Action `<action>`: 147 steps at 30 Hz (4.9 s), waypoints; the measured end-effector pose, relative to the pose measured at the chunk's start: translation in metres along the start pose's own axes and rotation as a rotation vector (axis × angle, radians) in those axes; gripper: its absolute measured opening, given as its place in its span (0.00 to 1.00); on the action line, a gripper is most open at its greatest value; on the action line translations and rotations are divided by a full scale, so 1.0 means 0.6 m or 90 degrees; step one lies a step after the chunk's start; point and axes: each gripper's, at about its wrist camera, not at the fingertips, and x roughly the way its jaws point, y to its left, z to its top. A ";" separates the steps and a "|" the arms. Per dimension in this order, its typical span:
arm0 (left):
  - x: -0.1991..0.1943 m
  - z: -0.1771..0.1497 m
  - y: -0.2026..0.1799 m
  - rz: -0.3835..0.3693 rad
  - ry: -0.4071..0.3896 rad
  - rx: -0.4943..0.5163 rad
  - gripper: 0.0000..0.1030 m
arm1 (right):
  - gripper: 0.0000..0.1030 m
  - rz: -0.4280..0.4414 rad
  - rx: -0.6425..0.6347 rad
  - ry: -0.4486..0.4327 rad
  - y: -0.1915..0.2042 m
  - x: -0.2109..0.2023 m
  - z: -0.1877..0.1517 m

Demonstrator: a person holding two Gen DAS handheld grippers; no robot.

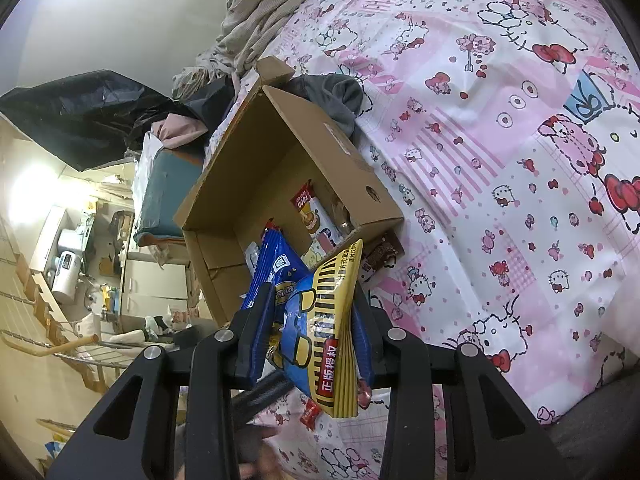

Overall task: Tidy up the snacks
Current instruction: 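Grasp the dark braised-meat packet with the left tool while the right tool holds the chip bag, then carry both packets over the box and open both tools to drop them, then withdraw both tools from the box toward the remaining snacks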

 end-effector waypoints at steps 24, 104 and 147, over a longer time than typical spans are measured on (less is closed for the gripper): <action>0.001 0.003 -0.038 -0.028 -0.011 0.061 0.24 | 0.37 -0.007 -0.002 0.001 -0.001 -0.002 0.000; -0.194 0.176 0.027 -0.105 -0.228 0.125 0.66 | 0.57 -0.038 -0.249 0.008 0.133 0.143 0.089; -0.215 -0.026 0.104 -0.091 -0.226 0.169 0.86 | 1.00 -0.081 -0.197 0.021 0.078 0.041 -0.055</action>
